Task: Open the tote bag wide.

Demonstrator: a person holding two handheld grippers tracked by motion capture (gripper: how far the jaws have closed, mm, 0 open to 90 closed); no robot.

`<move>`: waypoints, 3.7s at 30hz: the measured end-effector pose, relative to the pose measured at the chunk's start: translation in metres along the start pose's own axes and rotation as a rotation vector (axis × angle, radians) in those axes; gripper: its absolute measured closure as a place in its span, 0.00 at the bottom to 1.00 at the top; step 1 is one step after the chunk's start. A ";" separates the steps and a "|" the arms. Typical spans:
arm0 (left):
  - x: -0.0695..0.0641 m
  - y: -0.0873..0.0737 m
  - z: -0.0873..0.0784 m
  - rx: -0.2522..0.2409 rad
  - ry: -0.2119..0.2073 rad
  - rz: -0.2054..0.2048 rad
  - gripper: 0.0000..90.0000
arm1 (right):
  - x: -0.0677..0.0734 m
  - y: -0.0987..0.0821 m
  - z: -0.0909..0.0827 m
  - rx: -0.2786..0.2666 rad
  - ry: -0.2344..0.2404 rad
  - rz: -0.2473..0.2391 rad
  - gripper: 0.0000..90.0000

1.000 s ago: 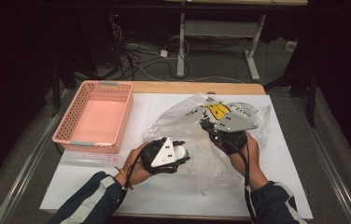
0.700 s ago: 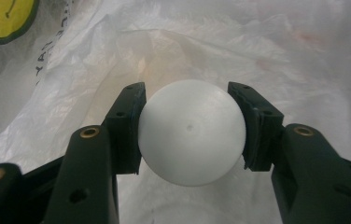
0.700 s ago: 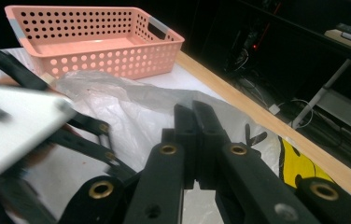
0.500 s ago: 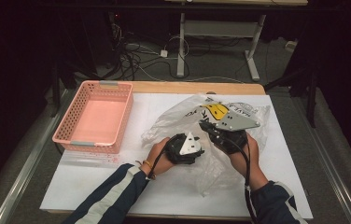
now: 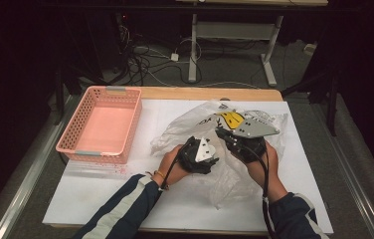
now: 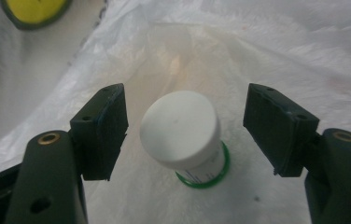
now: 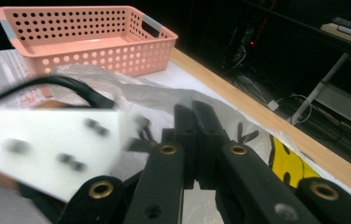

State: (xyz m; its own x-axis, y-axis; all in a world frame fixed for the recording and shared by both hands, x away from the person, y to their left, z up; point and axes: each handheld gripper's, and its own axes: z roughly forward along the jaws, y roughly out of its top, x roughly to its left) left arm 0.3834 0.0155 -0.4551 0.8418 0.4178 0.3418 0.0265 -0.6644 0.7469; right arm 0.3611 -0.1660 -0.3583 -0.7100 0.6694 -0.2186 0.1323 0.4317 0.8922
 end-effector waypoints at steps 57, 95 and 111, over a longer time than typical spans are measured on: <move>0.044 -0.055 -0.069 0.079 0.083 -0.155 0.95 | 0.019 -0.054 -0.101 0.127 0.004 0.018 0.38; 0.051 -0.052 -0.102 -0.003 0.151 -0.129 0.95 | 0.033 -0.110 -0.072 0.236 0.021 -0.048 0.99; 0.057 -0.036 -0.148 -0.112 0.184 -0.126 0.95 | 0.021 -0.060 -0.090 0.004 -0.078 -0.075 1.00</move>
State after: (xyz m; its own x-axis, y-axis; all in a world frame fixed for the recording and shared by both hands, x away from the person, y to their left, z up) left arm 0.3503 0.1546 -0.3782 0.7229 0.6058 0.3323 0.0565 -0.5311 0.8454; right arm 0.2754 -0.2322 -0.3811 -0.6620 0.6801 -0.3151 0.0835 0.4847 0.8707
